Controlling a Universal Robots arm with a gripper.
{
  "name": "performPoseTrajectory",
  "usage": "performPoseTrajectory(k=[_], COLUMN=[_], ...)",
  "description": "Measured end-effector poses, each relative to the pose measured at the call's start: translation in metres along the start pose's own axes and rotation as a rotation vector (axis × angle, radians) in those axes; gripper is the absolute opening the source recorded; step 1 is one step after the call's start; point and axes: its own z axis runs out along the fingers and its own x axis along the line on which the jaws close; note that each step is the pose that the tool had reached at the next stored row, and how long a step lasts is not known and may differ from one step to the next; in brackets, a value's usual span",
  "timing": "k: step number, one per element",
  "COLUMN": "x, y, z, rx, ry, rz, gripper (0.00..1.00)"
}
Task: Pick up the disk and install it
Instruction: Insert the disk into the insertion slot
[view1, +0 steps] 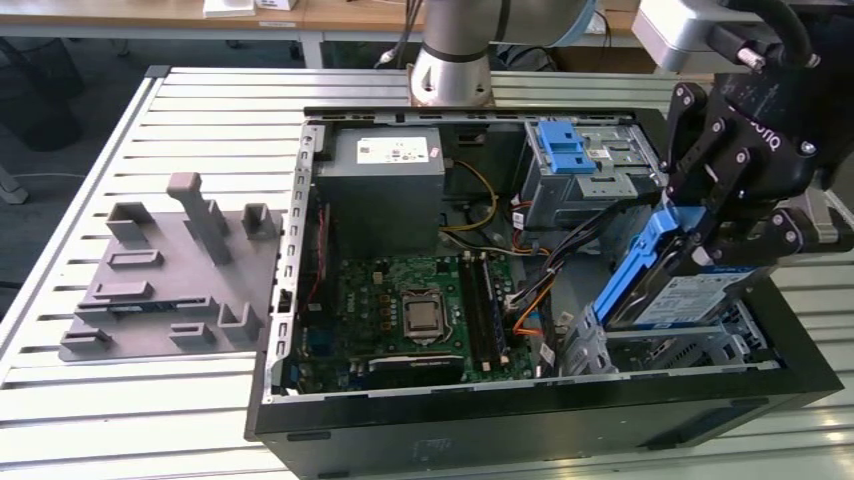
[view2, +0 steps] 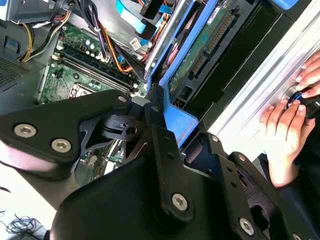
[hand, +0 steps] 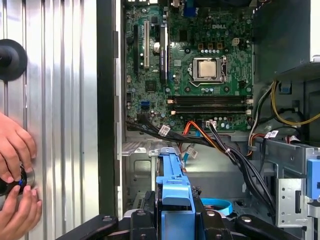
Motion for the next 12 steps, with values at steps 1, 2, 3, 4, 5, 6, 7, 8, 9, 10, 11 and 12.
performPoseTrajectory(k=[1,2,3,4,5,6,7,8,9,10,11,12], x=[0.0000,0.0000,0.0000,0.0000,0.0000,0.0000,0.0000,0.0000,0.0001,0.0001,0.0001,0.0001], y=[0.0000,0.0000,0.0000,0.0000,0.0000,0.0000,0.0001,0.0001,0.0001,0.0001,0.0001,0.0001], z=[0.0010,0.0020,0.0030,0.0039,0.0049,0.0058,0.0067,0.0077,0.0087,0.0096,0.0106,0.0117], rx=[0.0000,0.0000,0.0000,0.0000,0.0000,0.0000,0.0000,0.0000,0.0000,0.0000,0.0000,0.0000], ry=[0.0001,0.0001,0.0001,0.0000,0.0000,0.0001,0.0001,0.0000,0.0001,0.0001,0.0001,0.0001], rz=[0.000,0.000,0.000,0.000,0.000,0.000,0.000,0.000,0.000,0.000,0.000,0.000], gripper=[0.36,0.36,0.36,0.36,0.36,0.36,0.36,0.36,0.36,0.36,0.36,0.36])
